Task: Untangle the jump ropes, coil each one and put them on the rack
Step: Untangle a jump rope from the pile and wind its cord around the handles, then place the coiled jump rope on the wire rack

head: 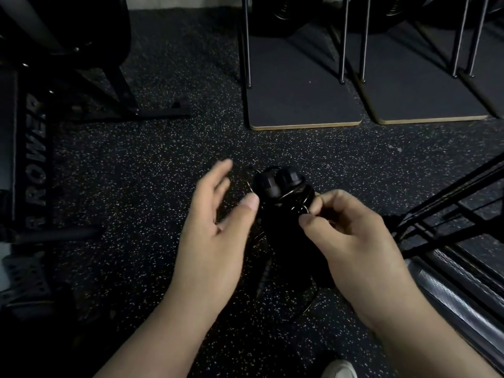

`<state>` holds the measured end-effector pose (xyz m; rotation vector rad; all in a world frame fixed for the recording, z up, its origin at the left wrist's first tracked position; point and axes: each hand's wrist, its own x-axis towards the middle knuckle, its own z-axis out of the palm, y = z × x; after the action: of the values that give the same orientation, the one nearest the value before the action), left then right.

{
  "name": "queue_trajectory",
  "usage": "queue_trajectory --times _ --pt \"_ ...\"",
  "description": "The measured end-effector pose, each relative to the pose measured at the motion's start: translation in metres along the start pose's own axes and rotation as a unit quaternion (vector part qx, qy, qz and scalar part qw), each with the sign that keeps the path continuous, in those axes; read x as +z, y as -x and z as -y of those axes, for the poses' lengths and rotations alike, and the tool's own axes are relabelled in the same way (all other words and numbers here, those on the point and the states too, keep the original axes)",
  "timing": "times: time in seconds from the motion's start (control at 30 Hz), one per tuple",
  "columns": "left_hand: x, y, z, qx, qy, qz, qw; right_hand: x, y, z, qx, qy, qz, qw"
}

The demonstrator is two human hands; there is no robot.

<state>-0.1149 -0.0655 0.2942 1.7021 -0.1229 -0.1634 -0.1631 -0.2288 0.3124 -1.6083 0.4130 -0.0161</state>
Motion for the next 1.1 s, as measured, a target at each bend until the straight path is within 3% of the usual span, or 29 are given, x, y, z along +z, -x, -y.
queue_trajectory --times 0.1,0.17,0.33,0.5,0.63,0.73,0.97,1.1 --pt "0.006 0.001 -0.002 -0.169 0.161 0.091 0.968 0.005 0.001 -0.001 -0.021 0.023 0.003 1.0" --pt "0.012 0.004 -0.005 -0.199 0.199 0.102 0.954 0.006 0.0 -0.007 -0.023 0.046 -0.002 0.999" --pt "0.009 0.001 -0.005 -0.19 0.195 0.084 0.959 0.008 -0.001 -0.01 -0.019 0.092 0.023 0.995" --pt "0.012 0.005 -0.006 -0.203 0.209 0.103 0.951 0.011 -0.004 -0.016 -0.002 0.058 0.025 0.998" --pt "0.012 0.0 -0.003 -0.254 0.253 0.046 0.932 0.014 -0.003 -0.015 -0.011 0.033 -0.003 0.999" --pt "0.013 0.0 -0.007 -0.275 0.239 0.083 0.928 0.015 0.0 -0.013 -0.002 0.001 -0.001 1.0" --pt "0.034 0.003 -0.016 -0.208 0.087 0.059 0.973 -0.009 0.006 -0.011 0.041 0.014 -0.003 0.999" --pt "0.059 0.01 -0.022 -0.172 0.119 0.104 0.972 -0.038 0.027 -0.01 0.045 -0.043 -0.062 0.996"
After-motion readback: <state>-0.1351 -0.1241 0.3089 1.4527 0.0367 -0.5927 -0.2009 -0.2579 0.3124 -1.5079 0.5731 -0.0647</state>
